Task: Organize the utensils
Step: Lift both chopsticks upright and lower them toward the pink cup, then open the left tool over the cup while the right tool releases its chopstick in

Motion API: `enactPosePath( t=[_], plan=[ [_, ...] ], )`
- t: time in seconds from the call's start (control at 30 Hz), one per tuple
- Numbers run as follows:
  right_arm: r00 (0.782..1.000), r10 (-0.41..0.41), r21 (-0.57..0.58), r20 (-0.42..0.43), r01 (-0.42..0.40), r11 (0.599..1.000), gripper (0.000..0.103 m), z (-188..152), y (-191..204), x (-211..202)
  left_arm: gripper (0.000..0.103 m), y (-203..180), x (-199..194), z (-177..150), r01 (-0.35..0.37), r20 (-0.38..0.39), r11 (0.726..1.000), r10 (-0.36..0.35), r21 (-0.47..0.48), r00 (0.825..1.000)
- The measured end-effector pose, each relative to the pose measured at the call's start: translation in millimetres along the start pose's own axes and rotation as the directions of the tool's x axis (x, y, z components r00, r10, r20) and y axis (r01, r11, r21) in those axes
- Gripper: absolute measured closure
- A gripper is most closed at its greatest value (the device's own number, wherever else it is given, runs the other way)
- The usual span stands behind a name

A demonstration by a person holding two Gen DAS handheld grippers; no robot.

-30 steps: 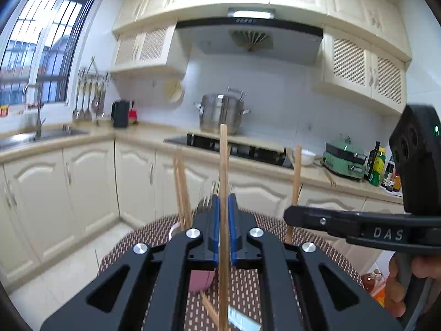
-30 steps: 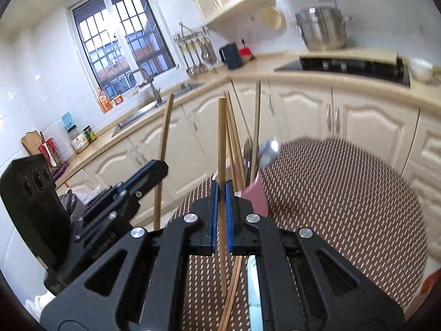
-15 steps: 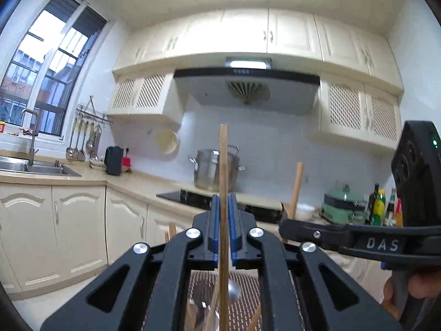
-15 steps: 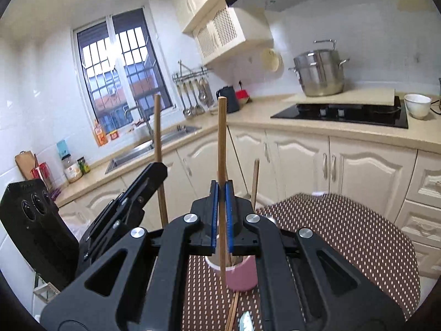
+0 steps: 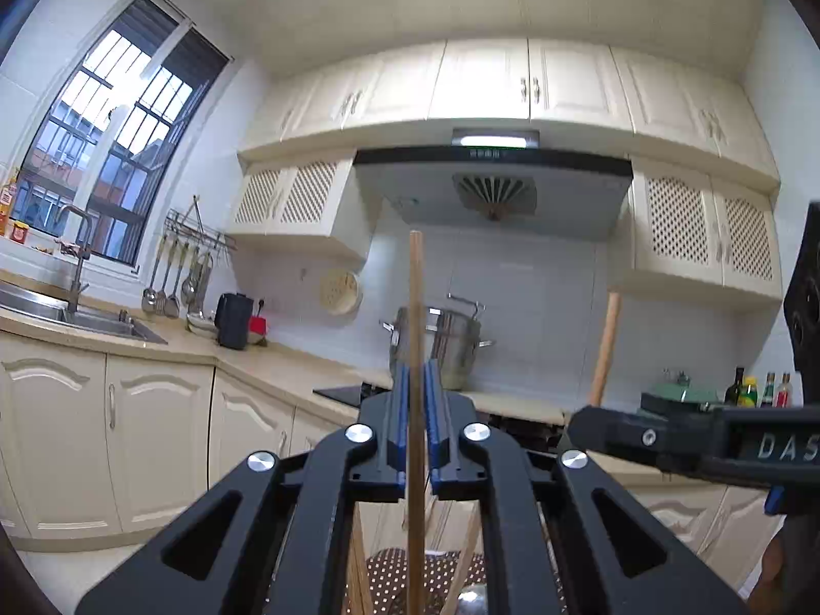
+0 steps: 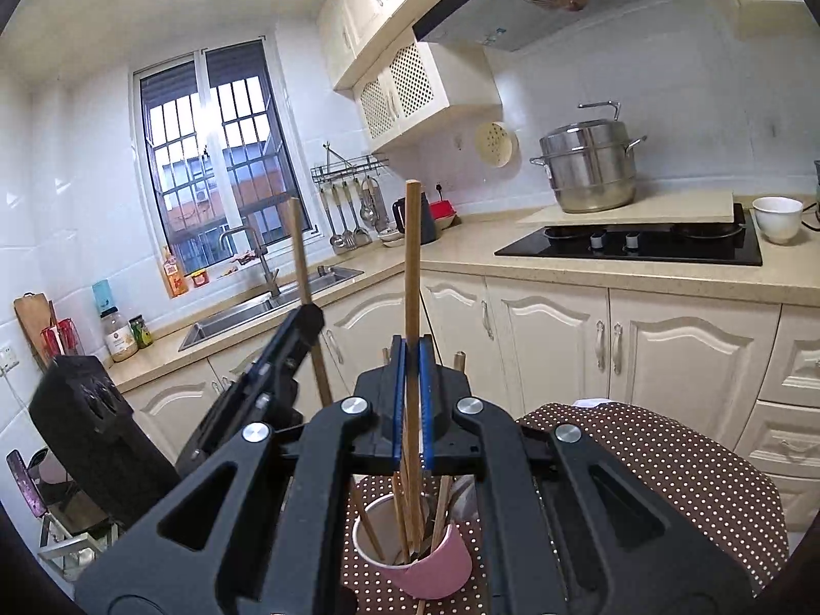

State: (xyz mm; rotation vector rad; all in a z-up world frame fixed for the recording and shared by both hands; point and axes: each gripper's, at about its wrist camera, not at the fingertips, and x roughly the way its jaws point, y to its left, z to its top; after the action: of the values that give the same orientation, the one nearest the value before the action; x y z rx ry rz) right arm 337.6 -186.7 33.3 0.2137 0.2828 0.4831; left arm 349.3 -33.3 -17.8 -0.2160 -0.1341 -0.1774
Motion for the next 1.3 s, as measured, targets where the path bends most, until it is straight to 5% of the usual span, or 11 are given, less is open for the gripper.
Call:
enactPosePath(
  t=[0.5, 0.57, 0.73, 1.3],
  plan=[
    [0.998, 0.004, 0.003, -0.060, -0.004, 1.000, 0.097, -27.6, -2.7, 11.4, 0.095, 23.8, -10.2, -34.4, 0.000, -0.177, 0.999, 0.006, 0.038, 0.984],
    [0.998, -0.003, 0.006, -0.068, 0.003, 1.000, 0.097, -30.6, -3.0, 10.9, 0.077, 24.5, -13.7, -35.4, -0.002, -0.196, 0.999, 0.010, 0.043, 0.980],
    [0.997, -0.018, 0.012, -0.075, 0.019, 1.000, 0.097, -37.7, -1.7, 7.6, 0.065, 30.5, -26.5, -33.0, 0.001, -0.239, 1.000, 0.005, 0.029, 0.971],
    [0.995, -0.035, -0.009, -0.095, 0.034, 0.999, 0.097, -53.5, 22.3, 5.2, 0.048, 41.1, -66.7, -12.1, -0.144, -0.333, 0.981, 0.180, 0.128, 0.926]
  ],
)
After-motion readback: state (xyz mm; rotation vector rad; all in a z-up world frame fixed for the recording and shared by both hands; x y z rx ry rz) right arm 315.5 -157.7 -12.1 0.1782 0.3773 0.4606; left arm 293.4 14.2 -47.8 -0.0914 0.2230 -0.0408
